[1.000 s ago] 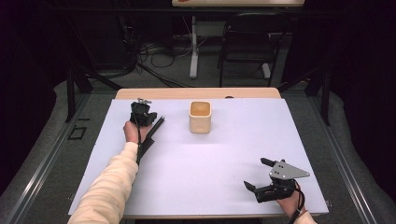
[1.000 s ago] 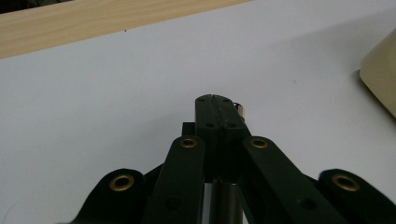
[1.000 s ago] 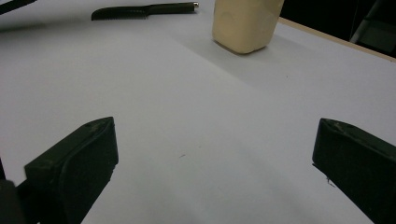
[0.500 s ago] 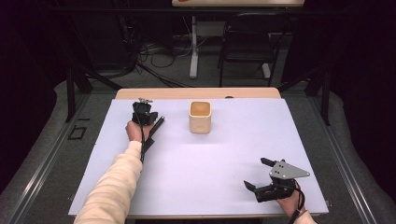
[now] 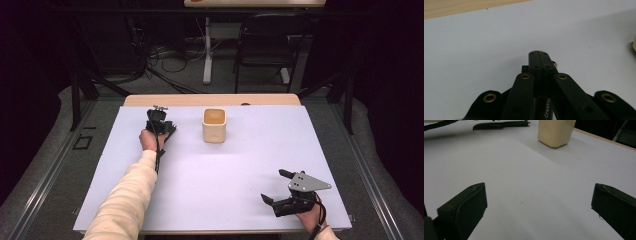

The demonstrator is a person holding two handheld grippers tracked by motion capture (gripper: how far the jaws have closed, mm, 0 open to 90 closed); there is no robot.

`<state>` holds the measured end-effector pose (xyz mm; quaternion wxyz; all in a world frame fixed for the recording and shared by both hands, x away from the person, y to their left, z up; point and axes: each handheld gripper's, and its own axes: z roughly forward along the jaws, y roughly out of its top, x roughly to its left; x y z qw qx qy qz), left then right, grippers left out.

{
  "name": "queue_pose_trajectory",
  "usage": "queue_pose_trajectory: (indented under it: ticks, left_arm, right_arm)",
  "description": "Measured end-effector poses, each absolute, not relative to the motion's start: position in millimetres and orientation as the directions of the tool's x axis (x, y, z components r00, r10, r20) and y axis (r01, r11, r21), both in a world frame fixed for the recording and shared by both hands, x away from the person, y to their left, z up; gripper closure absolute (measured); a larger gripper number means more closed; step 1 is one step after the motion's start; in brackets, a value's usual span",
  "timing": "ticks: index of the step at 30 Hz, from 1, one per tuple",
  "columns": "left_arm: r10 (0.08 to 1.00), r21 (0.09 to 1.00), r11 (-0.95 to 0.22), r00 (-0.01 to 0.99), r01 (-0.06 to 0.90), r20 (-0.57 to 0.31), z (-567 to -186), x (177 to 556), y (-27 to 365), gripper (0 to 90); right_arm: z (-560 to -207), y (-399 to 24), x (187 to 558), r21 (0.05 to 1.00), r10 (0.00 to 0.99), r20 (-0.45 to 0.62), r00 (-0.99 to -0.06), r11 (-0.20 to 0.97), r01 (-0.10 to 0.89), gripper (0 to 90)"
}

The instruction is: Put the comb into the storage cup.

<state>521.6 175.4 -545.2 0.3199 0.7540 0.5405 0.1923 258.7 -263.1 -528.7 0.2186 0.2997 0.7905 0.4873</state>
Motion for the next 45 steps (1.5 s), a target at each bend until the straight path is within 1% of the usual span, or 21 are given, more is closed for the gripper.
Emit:
queue_pose_trajectory:
  ticks: [3,12,17,22,33,37,45]
  left_arm:
    - [0.933,0.685,-0.226,0.357,0.693,-0.053,-546,521,173,90.0]
    - [0.921,0.694,-0.221,0.38,0.685,-0.081,-547,514,166,90.0]
    - [0.915,0.697,-0.232,0.396,0.679,-0.082,-546,509,164,90.0]
    - [0.903,0.695,-0.26,0.425,0.67,-0.071,-546,504,160,90.0]
    - [0.891,0.695,-0.286,0.45,0.659,-0.059,-543,498,155,90.0]
    - [0.873,0.686,-0.33,0.485,0.649,-0.039,-542,496,150,90.0]
    - [0.857,0.674,-0.356,0.514,0.647,-0.04,-544,489,146,90.0]
  right_arm:
    - [-529,-263,259,0.901,0.686,-0.055,-0.726,0.348,0.26,0.0]
    - [-527,-263,257,0.905,0.684,-0.062,-0.727,0.345,0.248,0.0]
    - [-527,-263,256,0.904,0.684,-0.06,-0.727,0.346,0.25,0.0]
    - [-527,-263,256,0.908,0.682,-0.067,-0.728,0.344,0.238,0.0]
    - [-527,-264,256,0.908,0.684,-0.063,-0.726,0.342,0.243,0.0]
    - [-527,-263,256,0.907,0.685,-0.062,-0.726,0.342,0.244,0.0]
    - [-527,-264,255,0.907,0.684,-0.063,-0.727,0.342,0.244,0.0]
